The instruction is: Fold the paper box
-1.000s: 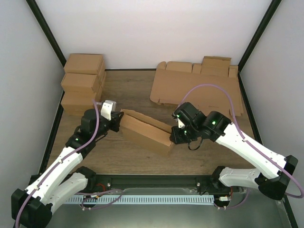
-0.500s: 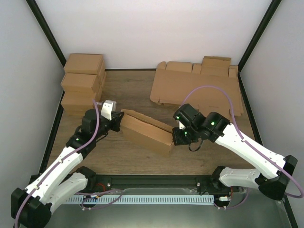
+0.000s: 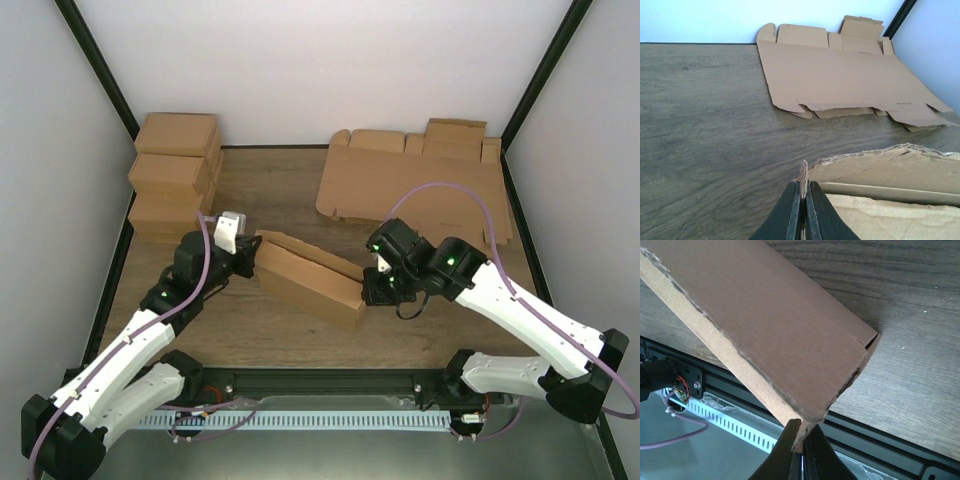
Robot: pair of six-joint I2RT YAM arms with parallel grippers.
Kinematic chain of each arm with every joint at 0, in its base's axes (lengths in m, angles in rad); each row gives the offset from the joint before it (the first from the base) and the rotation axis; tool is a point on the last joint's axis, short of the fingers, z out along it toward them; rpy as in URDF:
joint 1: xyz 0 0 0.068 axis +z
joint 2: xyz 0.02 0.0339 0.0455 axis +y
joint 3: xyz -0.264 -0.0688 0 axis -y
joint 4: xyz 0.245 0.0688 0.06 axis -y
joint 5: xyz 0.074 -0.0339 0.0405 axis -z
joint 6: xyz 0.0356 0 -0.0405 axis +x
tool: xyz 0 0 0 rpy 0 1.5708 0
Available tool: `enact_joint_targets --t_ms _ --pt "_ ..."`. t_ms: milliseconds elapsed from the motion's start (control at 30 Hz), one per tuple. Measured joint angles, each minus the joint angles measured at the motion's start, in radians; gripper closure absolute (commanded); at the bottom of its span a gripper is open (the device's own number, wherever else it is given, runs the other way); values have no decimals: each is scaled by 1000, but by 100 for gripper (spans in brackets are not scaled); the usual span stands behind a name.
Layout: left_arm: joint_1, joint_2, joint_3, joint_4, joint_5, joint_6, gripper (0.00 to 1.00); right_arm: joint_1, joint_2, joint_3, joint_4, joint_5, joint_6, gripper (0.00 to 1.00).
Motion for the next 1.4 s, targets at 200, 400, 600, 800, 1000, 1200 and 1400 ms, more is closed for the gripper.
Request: enact_joint_targets --t_ms 200,400,600,800,1000,1200,1400 --pt "-7 0 0 0 -9 -8 96 0 -25 -34 31 -1 33 99" --pt "-13 0 0 0 -17 -11 96 0 -47 -60 55 3 61 99" --pt "-16 -1 0 0 -23 -12 96 0 -61 -84 78 3 75 99" --pt "-21 -2 -1 0 -31 -13 96 0 -74 -112 110 5 79 99" --pt "-25 -24 -21 11 -36 -15 96 0 -76 -125 127 11 76 99" --pt "-26 -45 -48 32 -38 -16 96 0 -61 -122 125 20 50 99" --pt "-26 -90 -97 66 -36 -37 96 0 -54 -121 122 32 27 99"
